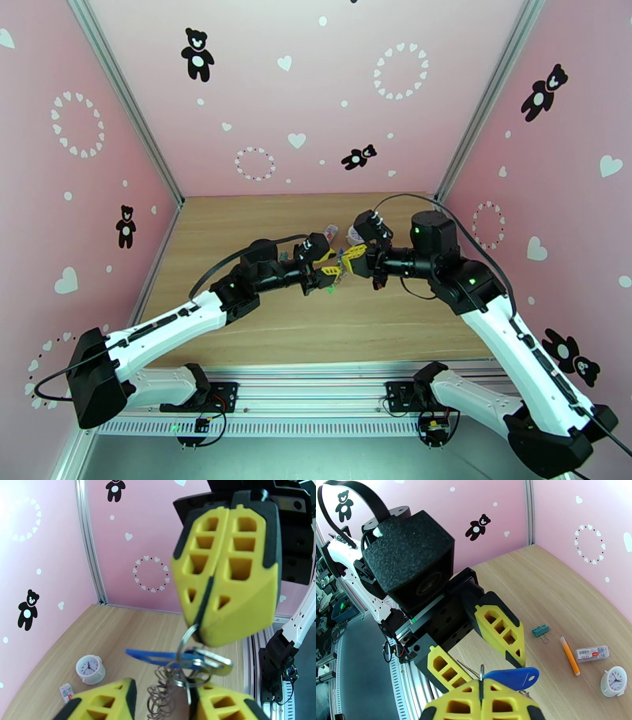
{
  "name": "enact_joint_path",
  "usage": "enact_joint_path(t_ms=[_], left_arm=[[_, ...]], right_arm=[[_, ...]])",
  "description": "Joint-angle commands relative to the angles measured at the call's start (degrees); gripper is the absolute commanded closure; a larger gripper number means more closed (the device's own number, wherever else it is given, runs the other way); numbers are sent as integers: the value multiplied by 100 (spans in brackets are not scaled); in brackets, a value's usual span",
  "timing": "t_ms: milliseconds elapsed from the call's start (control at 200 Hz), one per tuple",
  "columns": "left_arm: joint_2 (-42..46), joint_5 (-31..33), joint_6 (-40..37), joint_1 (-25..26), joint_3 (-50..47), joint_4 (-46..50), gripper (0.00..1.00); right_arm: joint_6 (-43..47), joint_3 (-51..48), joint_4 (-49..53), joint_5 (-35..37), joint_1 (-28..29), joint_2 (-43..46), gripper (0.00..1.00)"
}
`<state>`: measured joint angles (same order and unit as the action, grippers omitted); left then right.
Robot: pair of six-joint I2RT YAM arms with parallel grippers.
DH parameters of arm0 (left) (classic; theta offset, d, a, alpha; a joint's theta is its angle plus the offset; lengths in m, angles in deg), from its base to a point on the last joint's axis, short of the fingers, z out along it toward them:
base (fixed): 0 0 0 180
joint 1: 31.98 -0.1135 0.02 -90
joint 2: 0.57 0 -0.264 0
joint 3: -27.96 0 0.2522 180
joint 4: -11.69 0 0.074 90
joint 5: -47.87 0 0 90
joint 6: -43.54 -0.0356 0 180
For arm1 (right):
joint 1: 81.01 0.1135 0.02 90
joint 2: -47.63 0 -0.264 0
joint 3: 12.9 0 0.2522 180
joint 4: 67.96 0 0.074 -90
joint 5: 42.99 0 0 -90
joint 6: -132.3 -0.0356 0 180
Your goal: Remove the keys from the keyring
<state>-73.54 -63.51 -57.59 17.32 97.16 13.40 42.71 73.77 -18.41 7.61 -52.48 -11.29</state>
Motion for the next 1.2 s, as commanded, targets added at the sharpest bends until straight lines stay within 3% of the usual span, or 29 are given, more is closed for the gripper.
enact_joint_path(t_ms=[0,170,400,526,921,1196], left_arm=[[-16,177,-22,44,-11,-319,55],[-94,624,-243,299,43,-279,53],[-12,1184,-34,297,-164,-639,58],[34,1221,5,300,-236,-688,59],[133,1117,-50,300,-315,-760,73],[102,1010,-63,298,-326,-844,59]], right_arm=[[-104,70,-230,-88,-5,12,100],[-190,48,-283,-68,-3,-6,100],[-165,5,-230,-4,-2,33,100],[-172,5,-222,2,-7,10,100],[-181,22,-213,-15,-11,-28,100],[-225,48,-283,-8,-9,-42,100]])
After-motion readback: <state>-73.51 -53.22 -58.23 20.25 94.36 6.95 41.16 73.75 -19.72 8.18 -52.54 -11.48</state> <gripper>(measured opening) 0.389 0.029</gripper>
